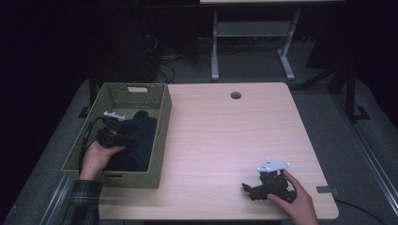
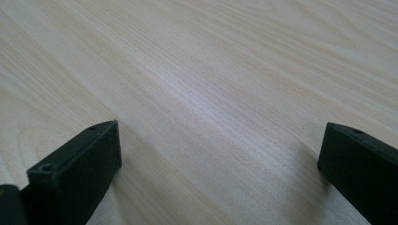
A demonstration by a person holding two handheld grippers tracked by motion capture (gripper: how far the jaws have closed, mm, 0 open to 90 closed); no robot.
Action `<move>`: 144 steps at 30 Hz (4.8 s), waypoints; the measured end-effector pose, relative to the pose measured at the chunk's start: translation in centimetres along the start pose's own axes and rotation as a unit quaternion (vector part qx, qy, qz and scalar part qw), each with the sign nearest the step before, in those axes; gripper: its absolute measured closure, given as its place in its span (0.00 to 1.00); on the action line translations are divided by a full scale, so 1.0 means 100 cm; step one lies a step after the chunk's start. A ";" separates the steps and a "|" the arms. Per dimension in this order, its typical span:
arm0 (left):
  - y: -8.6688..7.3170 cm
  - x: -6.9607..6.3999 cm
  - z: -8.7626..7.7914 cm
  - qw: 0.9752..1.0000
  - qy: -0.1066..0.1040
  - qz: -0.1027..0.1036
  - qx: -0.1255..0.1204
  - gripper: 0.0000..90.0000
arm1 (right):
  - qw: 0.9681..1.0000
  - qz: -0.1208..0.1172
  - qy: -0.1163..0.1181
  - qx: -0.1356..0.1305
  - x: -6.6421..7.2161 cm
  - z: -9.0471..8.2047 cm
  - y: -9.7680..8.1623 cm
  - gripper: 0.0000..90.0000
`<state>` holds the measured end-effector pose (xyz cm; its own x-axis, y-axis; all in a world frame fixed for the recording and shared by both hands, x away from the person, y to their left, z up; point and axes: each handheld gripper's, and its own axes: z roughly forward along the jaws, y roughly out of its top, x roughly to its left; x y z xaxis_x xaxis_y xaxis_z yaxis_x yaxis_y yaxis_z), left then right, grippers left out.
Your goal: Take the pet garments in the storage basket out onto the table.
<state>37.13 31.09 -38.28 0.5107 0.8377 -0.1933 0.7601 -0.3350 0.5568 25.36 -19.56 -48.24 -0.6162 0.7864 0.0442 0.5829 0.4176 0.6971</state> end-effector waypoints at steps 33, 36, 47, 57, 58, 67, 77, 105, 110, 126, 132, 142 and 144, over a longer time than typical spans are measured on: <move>0.022 -0.016 -0.066 0.976 -0.034 0.002 -0.216 0.83 | 1.000 -0.001 0.000 -0.001 0.000 0.000 0.000 0.00; 0.026 -0.019 -0.071 0.973 -0.033 0.006 -0.229 0.83 | 1.000 -0.001 0.000 -0.001 0.000 0.000 0.000 0.00; 0.044 -0.045 -0.095 0.962 -0.047 0.039 -0.265 0.83 | 1.000 -0.001 0.000 -0.001 0.000 0.001 0.001 0.00; 0.064 -0.074 -0.097 0.953 -0.071 0.068 -0.287 0.84 | 1.000 -0.003 -0.001 0.000 -0.001 0.000 0.001 0.00; 0.066 -0.076 -0.096 0.952 -0.074 0.073 -0.286 0.84 | 1.000 -0.003 -0.001 0.000 -0.001 0.000 0.001 0.00; 0.081 -0.102 -0.086 0.946 -0.107 0.096 -0.289 0.84 | 1.000 -0.001 0.000 0.000 0.000 0.000 0.001 0.00; 0.095 -0.132 -0.064 0.945 -0.135 0.127 -0.269 0.85 | 1.000 -0.001 0.000 0.000 0.000 0.000 0.001 0.00; 0.117 -0.199 0.039 0.950 -0.180 0.174 -0.187 0.85 | 1.000 -0.003 0.000 -0.001 -0.001 0.001 0.001 0.00; 0.118 -0.204 0.059 0.953 -0.180 0.172 -0.175 0.85 | 1.000 -0.003 0.000 -0.002 -0.001 0.001 0.001 0.00; 0.119 -0.220 0.131 0.962 -0.179 0.169 -0.117 0.85 | 1.000 -0.002 0.000 0.000 -0.001 0.001 0.001 0.00; 0.115 -0.227 0.160 0.965 -0.177 0.176 -0.087 0.85 | 1.000 -0.003 0.000 -0.001 -0.001 0.001 0.001 0.00; 0.108 -0.234 0.194 0.967 -0.169 0.187 -0.044 0.81 | 1.000 -0.005 -0.001 0.000 -0.001 0.001 0.001 0.00; 0.108 -0.233 0.195 0.967 -0.168 0.186 -0.043 0.72 | 1.000 -0.005 -0.001 0.000 -0.001 0.001 0.001 0.00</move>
<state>41.26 -0.49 -43.48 0.8549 0.4741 -0.2106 0.4702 -0.5366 0.7007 25.50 -19.56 -48.23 -0.6214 0.7827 0.0358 0.5761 0.4254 0.6980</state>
